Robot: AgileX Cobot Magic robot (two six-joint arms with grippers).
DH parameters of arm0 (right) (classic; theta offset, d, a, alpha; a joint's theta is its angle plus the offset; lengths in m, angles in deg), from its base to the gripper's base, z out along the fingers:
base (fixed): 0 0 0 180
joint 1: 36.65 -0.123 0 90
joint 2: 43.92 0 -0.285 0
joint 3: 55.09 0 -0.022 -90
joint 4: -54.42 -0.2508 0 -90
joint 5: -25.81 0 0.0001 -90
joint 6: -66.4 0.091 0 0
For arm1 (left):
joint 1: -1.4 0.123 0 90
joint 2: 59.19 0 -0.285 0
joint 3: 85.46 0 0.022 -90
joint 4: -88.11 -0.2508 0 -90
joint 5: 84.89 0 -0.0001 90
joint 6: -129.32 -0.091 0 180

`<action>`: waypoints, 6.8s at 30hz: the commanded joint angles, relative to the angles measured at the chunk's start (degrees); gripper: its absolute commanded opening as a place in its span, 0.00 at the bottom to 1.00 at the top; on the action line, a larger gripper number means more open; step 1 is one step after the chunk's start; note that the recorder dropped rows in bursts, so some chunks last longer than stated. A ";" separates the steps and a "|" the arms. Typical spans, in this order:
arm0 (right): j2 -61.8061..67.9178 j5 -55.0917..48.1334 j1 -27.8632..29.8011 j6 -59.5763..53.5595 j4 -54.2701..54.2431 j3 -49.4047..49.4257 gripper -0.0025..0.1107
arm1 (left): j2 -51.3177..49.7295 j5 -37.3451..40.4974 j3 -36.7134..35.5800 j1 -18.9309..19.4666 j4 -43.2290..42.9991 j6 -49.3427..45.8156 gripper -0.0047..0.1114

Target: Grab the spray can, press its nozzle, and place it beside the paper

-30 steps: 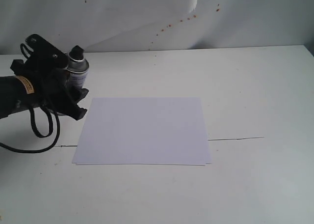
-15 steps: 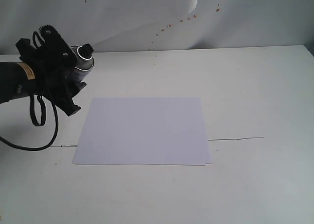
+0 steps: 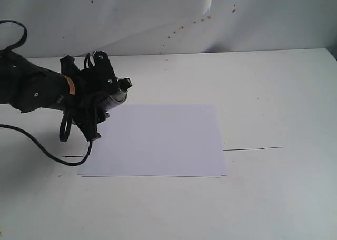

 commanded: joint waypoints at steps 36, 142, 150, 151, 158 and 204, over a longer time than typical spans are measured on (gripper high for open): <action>-0.35 0.07 0.52 0.01 0.00 0.18 0.02 | -8.80 27.11 5.91 -15.39 -58.16 61.78 0.04; 117.38 -41.21 7.81 -36.17 -66.50 -85.24 0.02 | -5.02 27.17 5.80 -16.67 -48.91 55.47 0.04; 126.10 -48.06 7.81 -41.72 -80.82 -85.24 0.02 | -5.02 24.53 5.80 -16.77 -48.91 55.47 0.04; 126.70 -48.54 7.81 -41.81 -81.58 -85.24 0.02 | -5.02 24.35 5.80 -16.77 -48.91 55.47 0.04; 126.87 -47.91 4.28 -42.81 -81.25 -85.24 0.02 | -5.02 24.49 5.80 -16.77 -48.91 55.47 0.04; 126.87 -47.02 -0.11 -47.39 -82.87 -85.24 0.02 | -5.02 24.85 5.80 -16.77 -48.91 55.47 0.04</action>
